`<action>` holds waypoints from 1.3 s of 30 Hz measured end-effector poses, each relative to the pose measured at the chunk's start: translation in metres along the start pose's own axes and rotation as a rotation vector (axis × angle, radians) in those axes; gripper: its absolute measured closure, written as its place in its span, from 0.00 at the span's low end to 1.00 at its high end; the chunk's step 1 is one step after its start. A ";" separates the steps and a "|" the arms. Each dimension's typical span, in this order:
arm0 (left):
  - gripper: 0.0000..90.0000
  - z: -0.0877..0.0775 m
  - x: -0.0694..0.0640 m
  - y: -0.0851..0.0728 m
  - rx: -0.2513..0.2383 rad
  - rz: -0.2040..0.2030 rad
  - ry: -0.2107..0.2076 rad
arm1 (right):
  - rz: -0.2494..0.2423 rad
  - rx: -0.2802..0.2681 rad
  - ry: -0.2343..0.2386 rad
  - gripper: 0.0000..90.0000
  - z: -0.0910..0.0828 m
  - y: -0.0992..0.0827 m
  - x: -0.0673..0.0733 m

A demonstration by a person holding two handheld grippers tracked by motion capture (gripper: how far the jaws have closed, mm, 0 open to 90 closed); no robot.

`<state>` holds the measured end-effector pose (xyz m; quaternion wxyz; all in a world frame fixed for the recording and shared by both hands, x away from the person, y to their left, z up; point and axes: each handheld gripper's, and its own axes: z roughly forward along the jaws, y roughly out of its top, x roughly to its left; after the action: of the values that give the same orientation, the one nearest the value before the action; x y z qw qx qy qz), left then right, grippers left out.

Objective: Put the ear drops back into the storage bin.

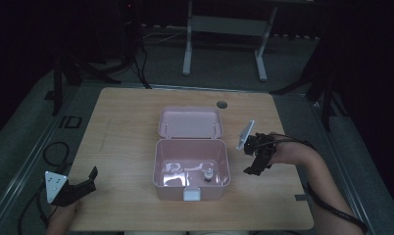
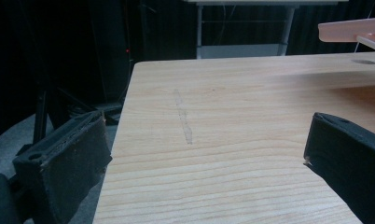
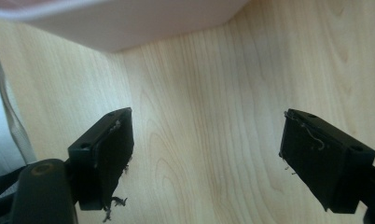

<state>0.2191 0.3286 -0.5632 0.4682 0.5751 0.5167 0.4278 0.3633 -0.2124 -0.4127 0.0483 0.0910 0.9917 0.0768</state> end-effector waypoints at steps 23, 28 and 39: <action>0.00 0.000 0.000 0.000 -0.001 0.003 0.003 | 0.143 -0.139 0.026 0.19 0.057 -0.056 -0.001; 0.00 0.000 0.000 0.000 -0.001 0.004 0.003 | 0.188 -0.228 0.022 0.19 0.064 -0.067 0.002; 0.00 0.000 0.000 0.000 -0.001 0.005 0.003 | 0.280 -0.310 0.010 0.19 0.083 -0.090 0.006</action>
<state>0.2187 0.3282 -0.5632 0.4668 0.5754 0.5158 0.4300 0.3506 -0.2870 -0.5091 0.0454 0.2189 0.9459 0.2351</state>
